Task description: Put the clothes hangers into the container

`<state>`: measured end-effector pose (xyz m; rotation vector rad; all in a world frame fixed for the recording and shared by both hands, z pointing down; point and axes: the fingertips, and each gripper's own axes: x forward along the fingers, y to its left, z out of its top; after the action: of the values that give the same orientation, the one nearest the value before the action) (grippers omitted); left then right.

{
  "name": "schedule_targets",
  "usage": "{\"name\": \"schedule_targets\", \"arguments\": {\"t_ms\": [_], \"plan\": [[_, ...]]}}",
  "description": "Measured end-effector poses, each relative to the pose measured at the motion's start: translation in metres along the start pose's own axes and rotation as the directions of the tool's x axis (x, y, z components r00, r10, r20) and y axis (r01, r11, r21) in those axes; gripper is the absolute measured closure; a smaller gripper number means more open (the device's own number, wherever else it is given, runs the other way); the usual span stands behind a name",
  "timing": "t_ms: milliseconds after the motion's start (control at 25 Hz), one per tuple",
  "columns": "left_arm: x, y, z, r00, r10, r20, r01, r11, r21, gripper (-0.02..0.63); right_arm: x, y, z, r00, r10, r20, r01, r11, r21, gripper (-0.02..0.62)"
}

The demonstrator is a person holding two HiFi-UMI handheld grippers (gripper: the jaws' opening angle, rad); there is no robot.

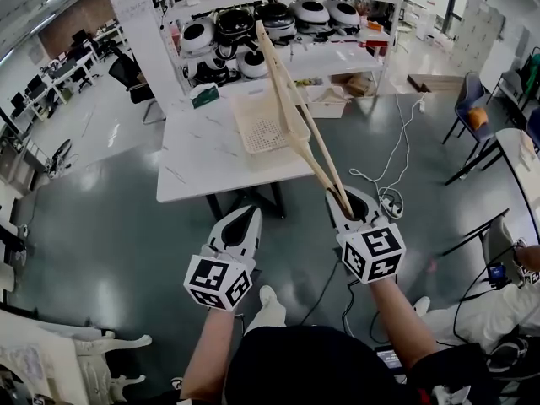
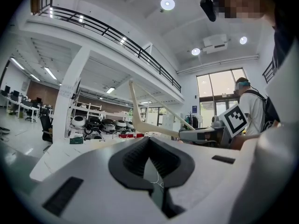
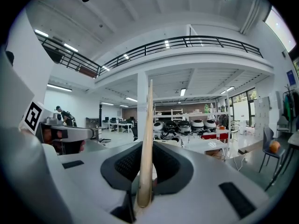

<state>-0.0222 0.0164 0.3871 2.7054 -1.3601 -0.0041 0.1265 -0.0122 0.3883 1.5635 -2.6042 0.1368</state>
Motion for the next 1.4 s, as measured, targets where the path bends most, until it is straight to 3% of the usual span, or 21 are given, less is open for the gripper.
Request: {"name": "schedule_targets", "arguments": {"t_ms": [1400], "plan": [[0.071, 0.14, 0.014, 0.995, -0.097, -0.006, 0.097, 0.994, -0.053, 0.601, 0.158, 0.01, 0.025, 0.997, -0.073, -0.041, 0.072, 0.997, -0.014, 0.531]]}}
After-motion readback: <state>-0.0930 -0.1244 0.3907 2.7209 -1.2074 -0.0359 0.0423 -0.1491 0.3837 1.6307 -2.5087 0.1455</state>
